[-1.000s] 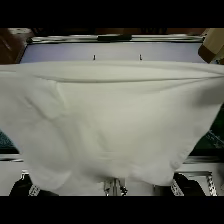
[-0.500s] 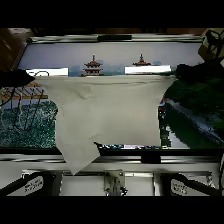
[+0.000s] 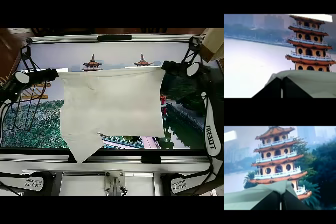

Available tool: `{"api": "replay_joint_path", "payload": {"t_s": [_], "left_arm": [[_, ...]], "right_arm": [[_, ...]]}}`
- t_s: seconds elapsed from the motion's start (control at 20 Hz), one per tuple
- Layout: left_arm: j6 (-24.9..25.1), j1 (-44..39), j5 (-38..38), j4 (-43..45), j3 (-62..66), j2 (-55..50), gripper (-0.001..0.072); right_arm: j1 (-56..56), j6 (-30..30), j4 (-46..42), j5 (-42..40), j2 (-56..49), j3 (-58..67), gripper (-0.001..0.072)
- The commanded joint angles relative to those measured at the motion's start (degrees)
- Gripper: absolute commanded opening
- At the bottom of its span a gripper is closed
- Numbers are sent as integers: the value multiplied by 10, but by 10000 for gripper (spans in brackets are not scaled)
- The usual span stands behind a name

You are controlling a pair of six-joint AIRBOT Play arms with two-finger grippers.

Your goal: Fold the shirts.

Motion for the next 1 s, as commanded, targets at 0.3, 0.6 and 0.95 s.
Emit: {"api": "replay_joint_path", "payload": {"t_s": [0.3, 0.6, 0.95], "left_arm": [[36, 48, -313, 30, 1, 5, 37], [17, 58, -374, 13, -80, 0, 37], [-18, 75, -468, 8, -49, 4, 715]], "right_arm": [[-7, -21, -71, 253, 12, 0, 64], [0, 21, -66, 315, 3, -46, 64], [1, 14, -94, 373, 50, -49, 532]]}}
